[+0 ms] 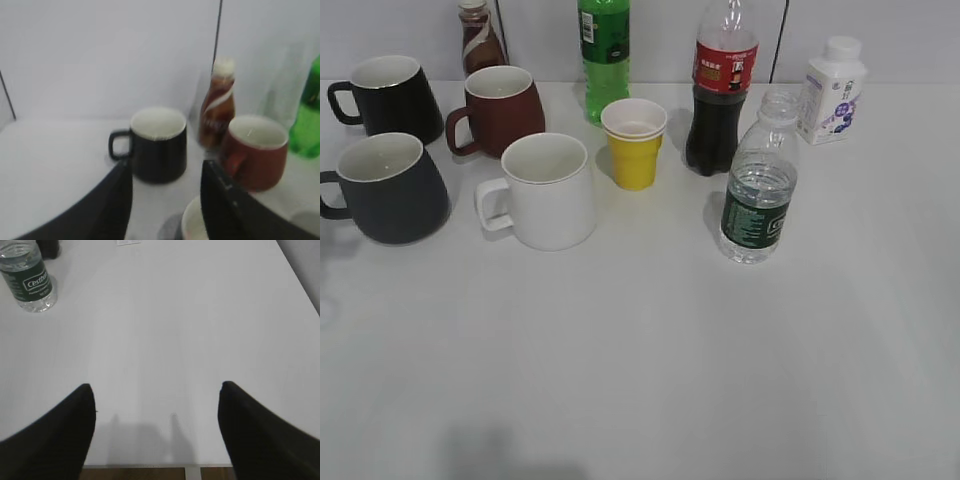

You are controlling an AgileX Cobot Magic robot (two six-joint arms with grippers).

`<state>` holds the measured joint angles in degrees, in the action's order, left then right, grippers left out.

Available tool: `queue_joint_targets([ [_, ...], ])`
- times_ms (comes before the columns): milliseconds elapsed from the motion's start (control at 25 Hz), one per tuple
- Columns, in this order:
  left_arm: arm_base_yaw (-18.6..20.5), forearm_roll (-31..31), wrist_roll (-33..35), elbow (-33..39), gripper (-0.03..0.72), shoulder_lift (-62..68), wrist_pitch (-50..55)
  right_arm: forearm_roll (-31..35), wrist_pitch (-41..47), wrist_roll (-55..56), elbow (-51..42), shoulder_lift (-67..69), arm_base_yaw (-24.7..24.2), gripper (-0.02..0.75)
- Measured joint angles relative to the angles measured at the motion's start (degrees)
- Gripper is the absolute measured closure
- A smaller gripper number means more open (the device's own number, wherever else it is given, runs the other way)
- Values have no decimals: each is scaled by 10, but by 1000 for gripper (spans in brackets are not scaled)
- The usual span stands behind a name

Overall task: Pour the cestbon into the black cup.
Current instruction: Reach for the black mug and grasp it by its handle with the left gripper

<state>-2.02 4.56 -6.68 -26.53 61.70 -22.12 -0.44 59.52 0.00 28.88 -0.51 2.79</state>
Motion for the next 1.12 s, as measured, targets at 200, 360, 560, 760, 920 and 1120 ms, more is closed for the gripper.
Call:
queue_joint_targets([
  [200,41,-7,0,78,346,101,-114,1,0,0,0,0,0,165],
  [360,60,-8,4,141,346,177,-265,1,0,0,0,0,0,165],
  [560,62,-4,10,143,346,315,-439,1,0,0,0,0,0,165],
  [760,63,17,15,131,337,426,-462,1,0,0,0,0,0,165],
  [920,63,15,19,102,335,455,-467,1,0,0,0,0,0,165],
  [1120,63,19,21,71,335,458,-469,1,0,0,0,0,0,165],
])
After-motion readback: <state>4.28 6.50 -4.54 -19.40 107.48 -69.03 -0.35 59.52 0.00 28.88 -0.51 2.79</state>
